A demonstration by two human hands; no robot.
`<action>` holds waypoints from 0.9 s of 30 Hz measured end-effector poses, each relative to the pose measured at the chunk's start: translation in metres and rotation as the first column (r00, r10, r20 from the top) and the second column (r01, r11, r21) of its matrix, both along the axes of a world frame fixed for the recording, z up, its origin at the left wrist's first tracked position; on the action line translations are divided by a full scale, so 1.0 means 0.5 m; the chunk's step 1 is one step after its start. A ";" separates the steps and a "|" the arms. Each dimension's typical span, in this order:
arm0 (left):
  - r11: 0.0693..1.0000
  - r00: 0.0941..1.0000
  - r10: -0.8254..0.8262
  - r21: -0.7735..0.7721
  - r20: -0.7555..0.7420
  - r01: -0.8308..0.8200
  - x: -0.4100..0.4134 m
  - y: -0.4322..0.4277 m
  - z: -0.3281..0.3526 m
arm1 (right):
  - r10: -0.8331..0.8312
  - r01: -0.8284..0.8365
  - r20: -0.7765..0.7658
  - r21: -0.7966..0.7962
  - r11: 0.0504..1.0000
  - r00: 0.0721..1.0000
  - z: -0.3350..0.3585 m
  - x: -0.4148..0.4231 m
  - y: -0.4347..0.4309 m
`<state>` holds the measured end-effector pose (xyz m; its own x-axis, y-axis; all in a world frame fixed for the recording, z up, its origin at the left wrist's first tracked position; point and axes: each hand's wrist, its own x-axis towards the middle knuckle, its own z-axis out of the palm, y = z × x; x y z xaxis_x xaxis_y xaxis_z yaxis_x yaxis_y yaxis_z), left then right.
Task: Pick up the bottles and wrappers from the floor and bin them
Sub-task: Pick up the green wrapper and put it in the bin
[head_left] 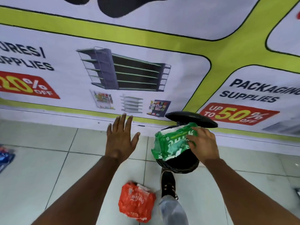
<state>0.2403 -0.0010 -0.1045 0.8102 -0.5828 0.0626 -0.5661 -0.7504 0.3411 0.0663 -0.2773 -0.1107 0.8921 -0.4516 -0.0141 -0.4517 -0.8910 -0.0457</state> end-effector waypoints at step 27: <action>0.970 0.994 -0.049 0.234 -0.099 0.071 -0.064 0.176 -0.302 | 0.318 -0.257 -0.146 0.331 0.908 0.937 -0.343 0.048 0.226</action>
